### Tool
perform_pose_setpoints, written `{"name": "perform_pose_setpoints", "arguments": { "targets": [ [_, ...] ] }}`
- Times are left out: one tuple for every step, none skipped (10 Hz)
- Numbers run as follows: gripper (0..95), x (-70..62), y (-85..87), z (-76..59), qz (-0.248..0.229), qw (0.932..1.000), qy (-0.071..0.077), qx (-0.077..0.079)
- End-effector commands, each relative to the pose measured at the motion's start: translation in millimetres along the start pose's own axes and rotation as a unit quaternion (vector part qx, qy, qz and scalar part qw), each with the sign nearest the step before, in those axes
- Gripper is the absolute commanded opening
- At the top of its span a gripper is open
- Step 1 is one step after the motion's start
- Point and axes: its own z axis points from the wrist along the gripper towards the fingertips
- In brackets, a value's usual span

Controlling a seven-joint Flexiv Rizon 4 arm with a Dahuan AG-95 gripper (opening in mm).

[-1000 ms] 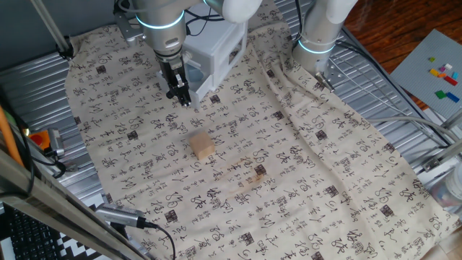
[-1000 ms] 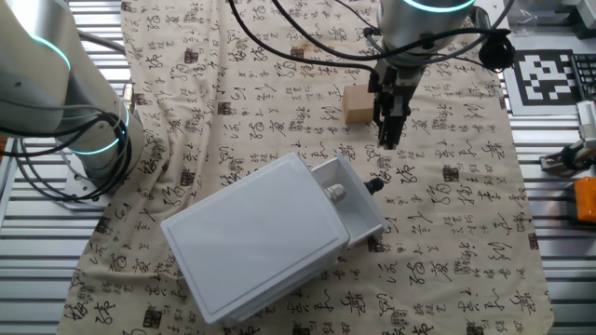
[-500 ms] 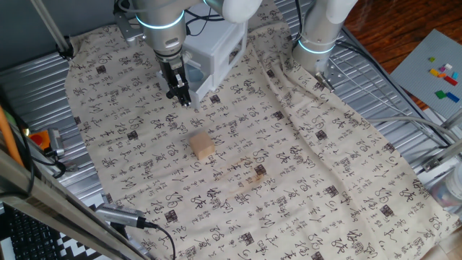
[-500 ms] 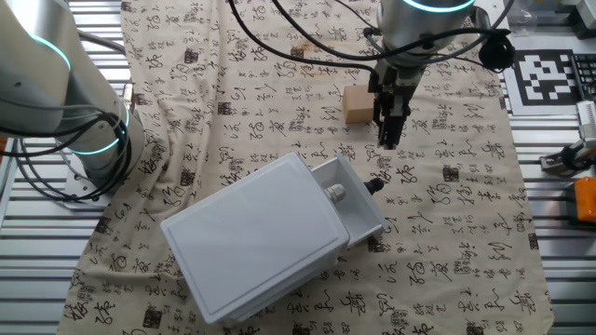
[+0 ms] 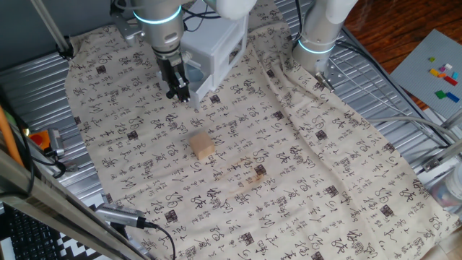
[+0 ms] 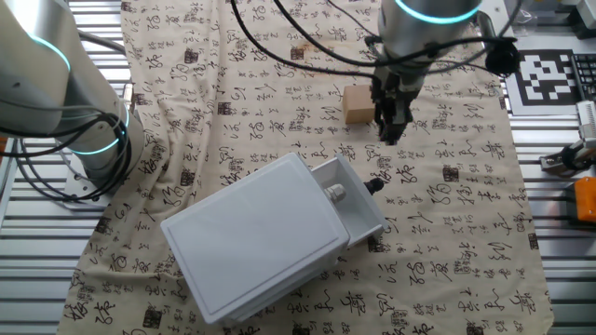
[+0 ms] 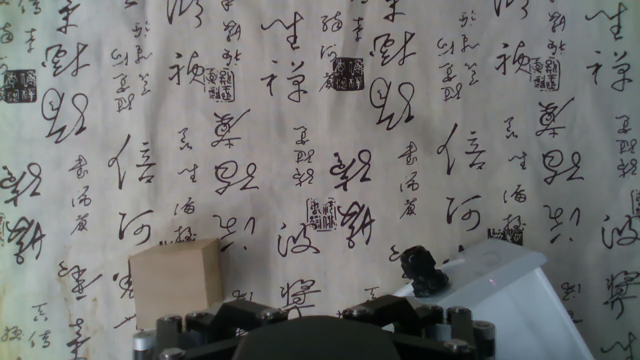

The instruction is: Put things in the drawer

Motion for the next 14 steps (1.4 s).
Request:
{"name": "perform_pose_setpoints", "arguments": {
  "targets": [
    [0.0, -1.0, 0.8, 0.0, -0.030, 0.9994, 0.007, -0.017],
    [0.0, -1.0, 0.8, 0.1, -0.025, 0.9995, 0.007, -0.019],
    [0.0, -1.0, 0.8, 0.1, -0.025, 0.9995, 0.007, -0.020],
    [0.0, -1.3, 1.4, 0.3, -0.025, 0.9995, 0.007, -0.018],
    [0.0, -2.2, 3.3, 1.3, -0.021, 0.9996, 0.009, -0.015],
    [0.0, -5.0, 11.6, 5.7, -0.014, 0.9998, 0.013, -0.010],
    [0.0, -8.6, 22.6, 10.8, -0.004, 0.9999, 0.014, -0.004],
    [0.0, -14.1, 35.3, 16.5, 0.008, 0.9998, 0.017, 0.006],
    [0.0, -20.6, 46.4, 21.9, 0.019, 0.9996, 0.019, 0.008],
    [0.0, -27.0, 54.5, 27.3, 0.025, 0.9994, 0.021, 0.006],
    [0.0, -32.8, 62.3, 32.7, 0.026, 0.9992, 0.030, 0.003],
    [0.0, -36.6, 70.5, 39.3, 0.026, 0.9991, 0.034, 0.002],
    [0.0, -38.1, 75.2, 43.6, 0.024, 0.9992, 0.033, 0.001],
    [0.0, -37.7, 84.9, 48.8, 0.021, 0.9993, 0.032, -0.002]
  ]
}}
